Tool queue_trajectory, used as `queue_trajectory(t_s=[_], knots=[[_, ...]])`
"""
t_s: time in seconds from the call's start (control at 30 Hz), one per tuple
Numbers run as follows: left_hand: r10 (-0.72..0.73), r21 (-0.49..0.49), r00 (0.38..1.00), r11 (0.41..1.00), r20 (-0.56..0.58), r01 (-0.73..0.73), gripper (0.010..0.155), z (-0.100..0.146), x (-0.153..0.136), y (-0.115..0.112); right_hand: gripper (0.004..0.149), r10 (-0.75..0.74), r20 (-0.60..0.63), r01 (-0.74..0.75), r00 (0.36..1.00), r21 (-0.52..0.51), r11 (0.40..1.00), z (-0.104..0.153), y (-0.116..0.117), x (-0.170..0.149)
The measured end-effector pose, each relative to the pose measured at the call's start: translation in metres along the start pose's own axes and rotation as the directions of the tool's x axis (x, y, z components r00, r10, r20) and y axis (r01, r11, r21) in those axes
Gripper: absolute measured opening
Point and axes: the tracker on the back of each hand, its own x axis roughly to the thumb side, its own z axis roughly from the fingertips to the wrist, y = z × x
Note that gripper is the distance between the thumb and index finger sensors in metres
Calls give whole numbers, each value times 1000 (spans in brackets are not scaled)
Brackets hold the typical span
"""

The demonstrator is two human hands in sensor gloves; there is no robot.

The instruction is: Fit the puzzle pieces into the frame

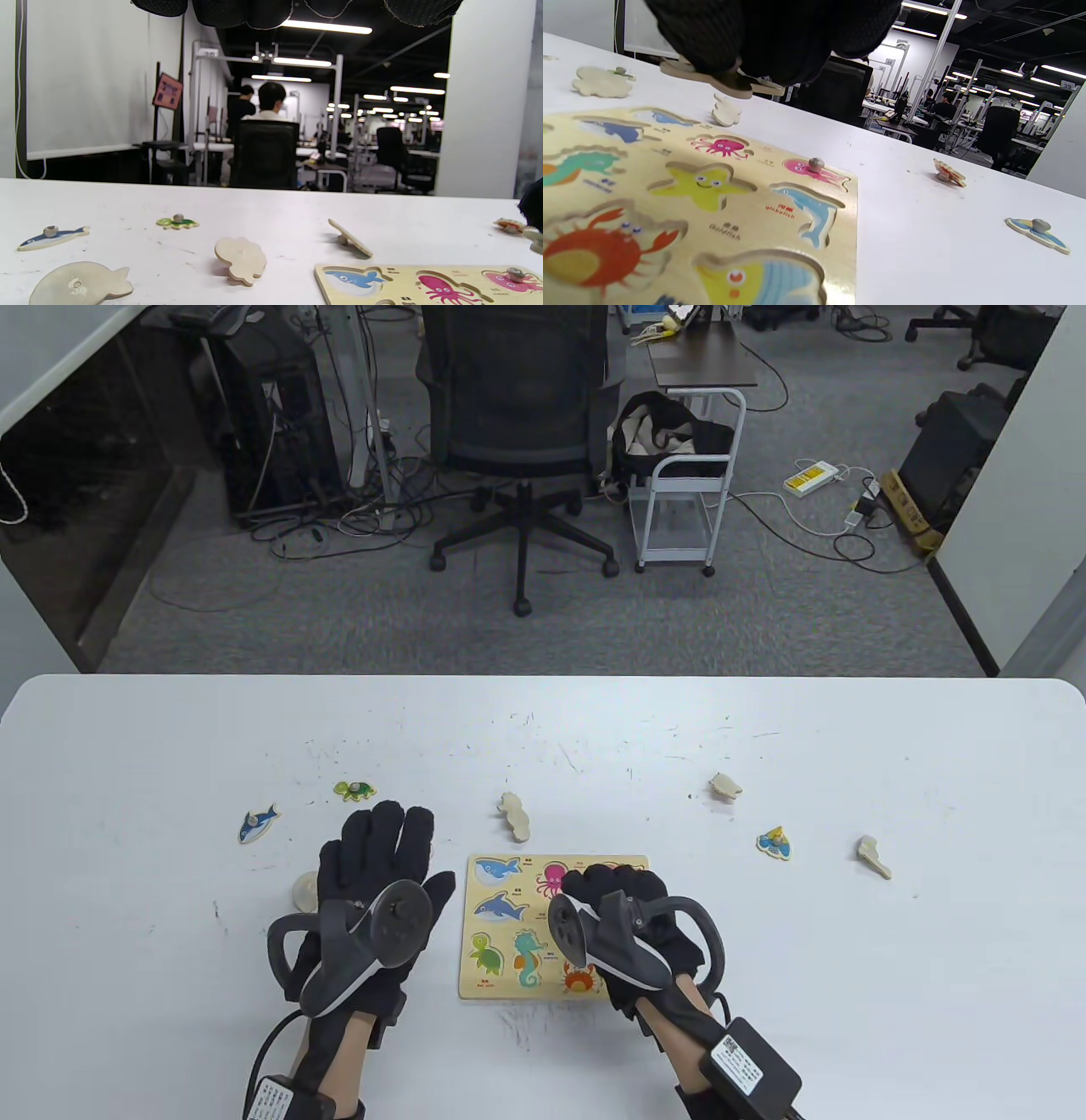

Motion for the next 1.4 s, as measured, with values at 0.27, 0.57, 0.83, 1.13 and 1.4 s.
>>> queue_trajectory(t_s=[0.27, 0.57, 0.83, 1.13, 1.4], knots=[[-2, 10, 1000, 1000, 10, 1, 75, 2, 2, 2, 45, 37, 15, -38, 999, 70, 997, -9, 23, 10], [3, 8, 1000, 1000, 8, -3, 75, 1, 2, 2, 44, 60, 23, -62, 998, 105, 993, -14, 35, 16], [2, 6, 1000, 1000, 10, -2, 75, 2, 2, 2, 44, 90, 33, -93, 995, 123, 988, -17, 42, 22], [-3, 7, 1000, 1000, 12, 3, 75, 2, 3, 1, 44, 86, 31, -89, 996, 126, 988, -16, 43, 23], [-2, 4, 1000, 1000, 13, 2, 75, 2, 3, 2, 43, 78, 32, -82, 996, 142, 986, -16, 45, 24]])
